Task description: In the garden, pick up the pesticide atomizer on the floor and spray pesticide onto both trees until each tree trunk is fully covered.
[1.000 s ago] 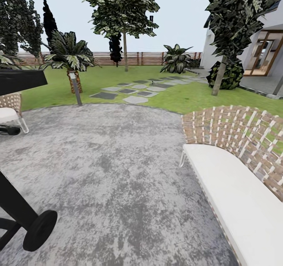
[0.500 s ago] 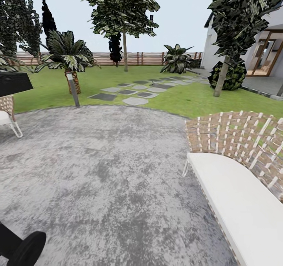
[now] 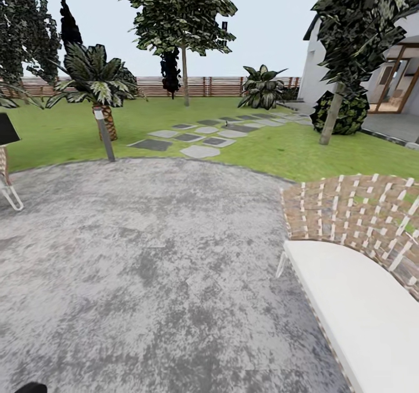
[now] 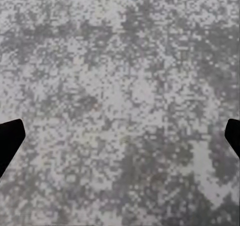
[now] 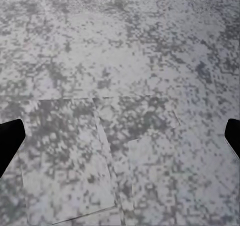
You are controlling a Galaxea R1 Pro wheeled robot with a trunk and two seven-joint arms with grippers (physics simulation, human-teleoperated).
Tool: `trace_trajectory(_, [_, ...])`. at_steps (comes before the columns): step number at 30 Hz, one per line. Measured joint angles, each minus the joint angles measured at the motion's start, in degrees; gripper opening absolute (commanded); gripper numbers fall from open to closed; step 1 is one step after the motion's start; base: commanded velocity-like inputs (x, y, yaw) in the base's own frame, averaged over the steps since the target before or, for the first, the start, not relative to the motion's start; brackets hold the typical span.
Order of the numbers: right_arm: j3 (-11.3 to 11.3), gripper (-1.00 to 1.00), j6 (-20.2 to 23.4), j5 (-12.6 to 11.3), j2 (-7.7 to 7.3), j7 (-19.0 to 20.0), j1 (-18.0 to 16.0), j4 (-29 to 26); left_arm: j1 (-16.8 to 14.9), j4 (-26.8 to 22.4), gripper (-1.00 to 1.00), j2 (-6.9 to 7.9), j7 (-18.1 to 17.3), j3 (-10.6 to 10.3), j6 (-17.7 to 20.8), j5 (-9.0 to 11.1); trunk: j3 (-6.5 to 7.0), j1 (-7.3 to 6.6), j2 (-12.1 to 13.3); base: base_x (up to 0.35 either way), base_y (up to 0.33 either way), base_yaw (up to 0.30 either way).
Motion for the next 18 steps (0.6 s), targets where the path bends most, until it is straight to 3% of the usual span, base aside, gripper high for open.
trace_trajectory(18, [0.01,1.00,0.00,0.02,0.00,0.00,0.00,0.00,0.00,0.00,1.00,-0.01,0.00,0.00,0.00,-0.01,0.00,0.00,0.00,0.340,0.000,0.000])
